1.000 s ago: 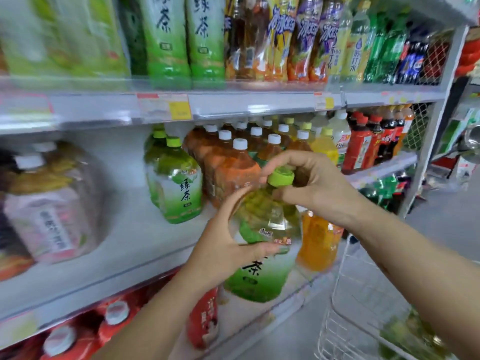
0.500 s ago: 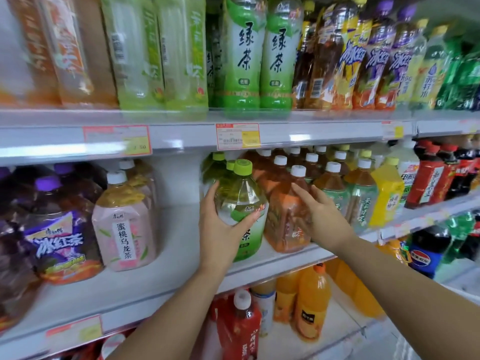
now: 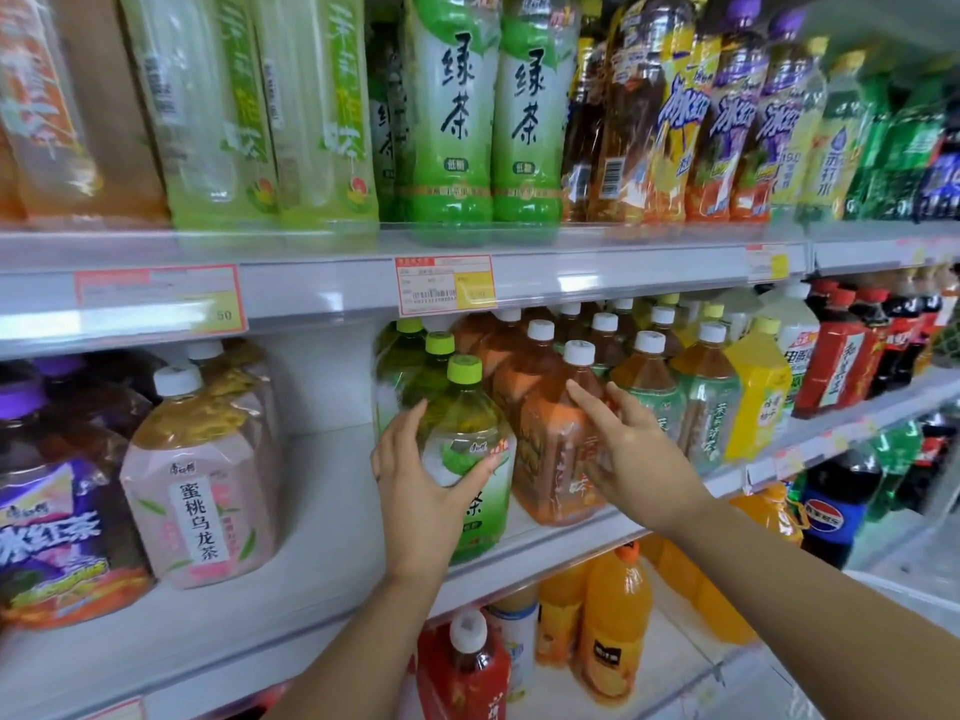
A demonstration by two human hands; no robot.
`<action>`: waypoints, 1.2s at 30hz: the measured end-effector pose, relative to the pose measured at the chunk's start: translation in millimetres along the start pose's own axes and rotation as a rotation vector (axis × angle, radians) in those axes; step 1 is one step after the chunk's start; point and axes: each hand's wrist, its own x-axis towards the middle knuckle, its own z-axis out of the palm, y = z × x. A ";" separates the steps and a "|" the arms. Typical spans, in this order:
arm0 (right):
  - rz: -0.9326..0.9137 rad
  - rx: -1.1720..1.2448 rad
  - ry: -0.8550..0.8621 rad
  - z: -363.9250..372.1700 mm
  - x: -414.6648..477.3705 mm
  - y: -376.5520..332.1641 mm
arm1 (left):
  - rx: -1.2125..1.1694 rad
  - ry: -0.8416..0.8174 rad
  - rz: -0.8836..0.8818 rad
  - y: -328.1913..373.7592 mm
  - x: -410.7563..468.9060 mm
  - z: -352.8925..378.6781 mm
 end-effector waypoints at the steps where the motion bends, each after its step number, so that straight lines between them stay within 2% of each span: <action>1: 0.002 -0.003 0.000 -0.1 -0.2 -0.3 | 0.011 0.008 0.000 -2.9 -0.6 -0.8; 6: 0.023 -0.021 -0.037 -0.3 -0.9 -4.1 | 0.133 0.050 0.019 -4.3 -2.5 -2.5; 9: -0.002 0.085 -0.106 -8.3 -4.1 0.8 | 0.281 0.171 0.222 7.8 -15.6 -4.2; 11: -0.046 0.176 -0.115 -20.1 -16.4 10.9 | 0.258 0.188 0.393 21.3 -33.4 0.6; 13: -0.068 0.191 -0.104 -32.8 -39.5 28.0 | 0.212 0.095 0.529 36.0 -55.1 12.7; 16: 0.036 0.220 -0.115 -49.9 -86.3 67.9 | 0.090 -0.192 0.606 54.1 -91.2 45.7; 21: 0.381 0.081 -0.255 -77.7 -176.1 159.8 | -0.059 -0.677 0.447 81.5 -157.6 114.6; 24: 0.618 0.024 -0.342 -86.7 -225.8 205.5 | -0.101 -0.883 0.287 96.3 -184.5 148.4; 28: 0.821 -0.032 -0.517 -82.0 -263.7 228.4 | -0.067 -1.044 0.240 105.8 -197.5 169.7; 31: 0.858 -0.043 -0.605 -60.7 -273.5 229.8 | -0.020 -1.095 0.263 101.1 -196.4 173.1; 36: 0.877 -0.112 -0.459 -29.7 -272.3 226.3 | 0.015 -1.117 0.257 98.6 -194.5 176.2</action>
